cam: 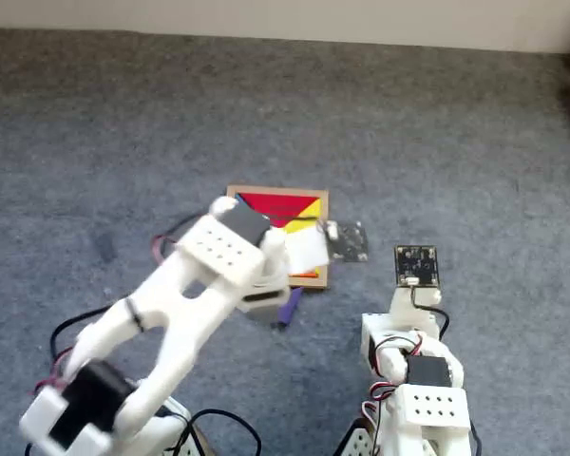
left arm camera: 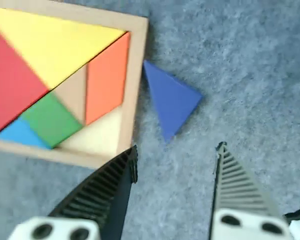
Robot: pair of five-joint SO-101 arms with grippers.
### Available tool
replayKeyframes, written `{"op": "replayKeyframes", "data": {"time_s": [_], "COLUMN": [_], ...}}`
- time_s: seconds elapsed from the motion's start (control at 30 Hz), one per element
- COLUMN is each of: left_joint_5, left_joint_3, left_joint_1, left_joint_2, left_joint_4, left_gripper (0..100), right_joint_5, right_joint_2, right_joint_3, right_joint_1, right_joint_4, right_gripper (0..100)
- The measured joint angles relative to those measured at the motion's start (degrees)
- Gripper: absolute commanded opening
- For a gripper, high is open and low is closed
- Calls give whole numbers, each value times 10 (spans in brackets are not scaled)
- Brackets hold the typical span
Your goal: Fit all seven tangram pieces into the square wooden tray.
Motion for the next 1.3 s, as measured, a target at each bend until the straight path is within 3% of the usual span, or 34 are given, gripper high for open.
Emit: {"op": "replayKeyframes", "data": {"time_s": [0.1,0.23,0.4,0.57,0.73,0.87,1.03,1.3], "left_joint_5": [35,144,245,258,259,261,261,261], "left_joint_3": [0,0,45,143,271,367,440,520], "left_joint_1": [-46,-129,-241,-337,-417,-455,-477,-511], "left_joint_2": [-69,-151,-238,-337,-420,-458,-479,-480], "left_joint_4": [18,21,23,11,-55,-97,-136,-185], "left_gripper": [242,242,242,242,242,242,242,242], "right_joint_5": [0,2,103,197,246,308,367,436], "right_joint_2": [0,0,-5,-6,-1,10,124,289], "right_joint_3": [0,0,0,-27,-163,-302,-445,-535], "right_joint_1": [0,0,0,0,1,1,-2,-135], "right_joint_4": [0,0,21,92,209,301,357,376], "right_gripper": [31,33,34,34,53,104,121,307]}}
